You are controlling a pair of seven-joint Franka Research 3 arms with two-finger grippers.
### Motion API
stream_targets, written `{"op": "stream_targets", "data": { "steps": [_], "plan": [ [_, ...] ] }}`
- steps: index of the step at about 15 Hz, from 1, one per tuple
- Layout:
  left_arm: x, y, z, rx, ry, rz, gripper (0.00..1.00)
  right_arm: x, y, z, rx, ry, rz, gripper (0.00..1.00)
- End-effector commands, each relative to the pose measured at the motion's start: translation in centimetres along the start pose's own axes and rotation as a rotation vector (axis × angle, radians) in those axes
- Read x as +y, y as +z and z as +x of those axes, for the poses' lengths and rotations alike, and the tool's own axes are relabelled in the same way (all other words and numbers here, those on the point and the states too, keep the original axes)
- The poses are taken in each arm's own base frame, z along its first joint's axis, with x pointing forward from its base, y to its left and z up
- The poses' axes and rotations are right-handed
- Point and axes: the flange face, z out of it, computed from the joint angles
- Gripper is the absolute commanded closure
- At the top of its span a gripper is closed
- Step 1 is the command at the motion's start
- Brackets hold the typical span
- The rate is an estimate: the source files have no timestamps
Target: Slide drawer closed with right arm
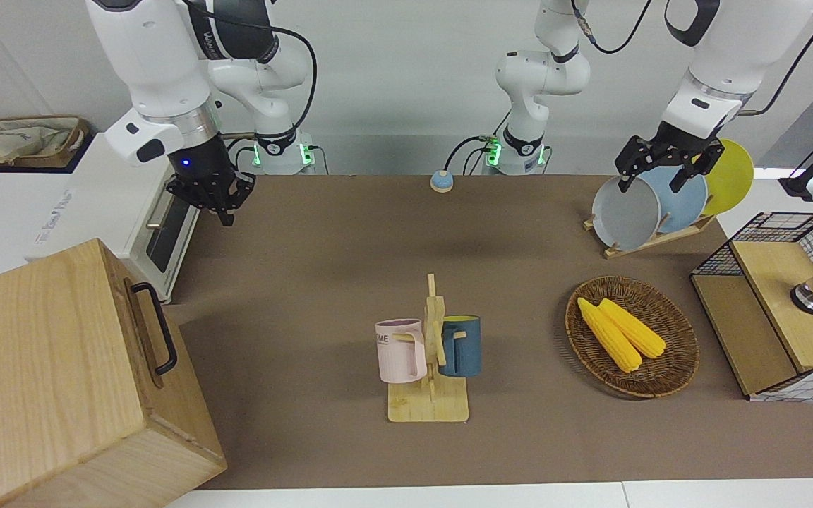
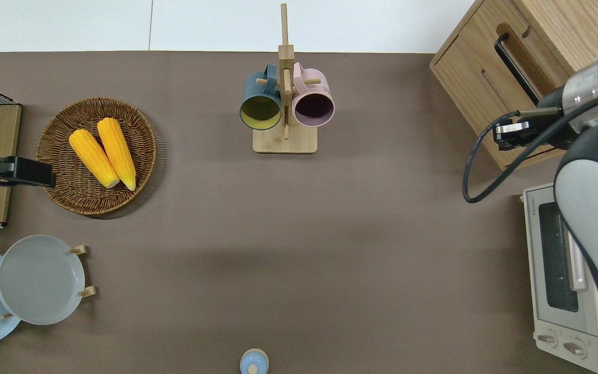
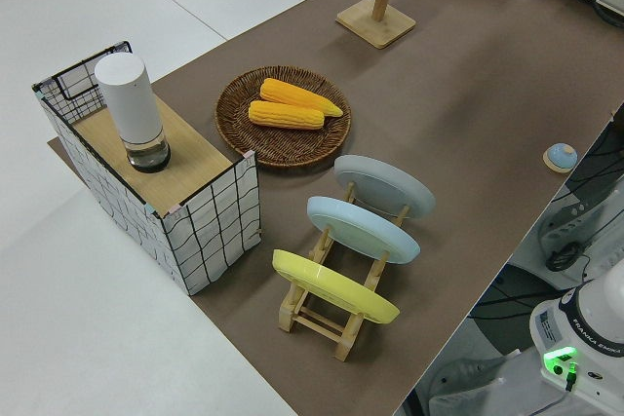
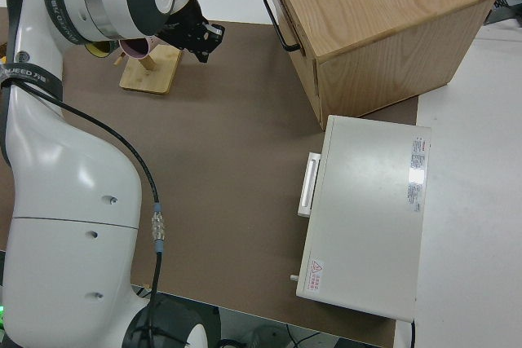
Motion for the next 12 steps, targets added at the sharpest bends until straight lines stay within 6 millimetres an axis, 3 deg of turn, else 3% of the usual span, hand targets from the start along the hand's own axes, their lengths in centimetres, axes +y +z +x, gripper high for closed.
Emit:
{"op": "stream_targets", "data": {
  "steps": [1,4,5,6,8,9,12],
  "plan": [
    [-0.01,-0.22,0.41,0.007,0.008,0.016,0.00,0.21,-0.14,-0.65,0.008,-0.109,0.004,1.000],
    [-0.01,-0.22,0.41,0.007,0.008,0.016,0.00,0.27,-0.69,-0.85,0.017,-0.103,0.021,0.974],
    [-0.01,-0.22,0.41,0.007,0.008,0.016,0.00,0.16,-0.69,-0.86,0.017,-0.105,0.022,0.866],
    [-0.01,-0.22,0.41,0.007,0.008,0.016,0.00,0.16,-0.50,-0.77,0.014,-0.106,0.020,0.697],
    [-0.01,-0.22,0.41,0.007,0.008,0.016,0.00,0.05,-0.29,-0.72,0.010,-0.109,0.007,0.114],
    [-0.01,-0.22,0.41,0.007,0.008,0.016,0.00,0.13,-0.18,-0.68,0.007,-0.114,0.007,0.012],
    [-0.01,-0.22,0.41,0.007,0.008,0.016,0.00,0.42,-0.23,-0.77,-0.001,-0.109,0.007,0.011]
  ]
}}
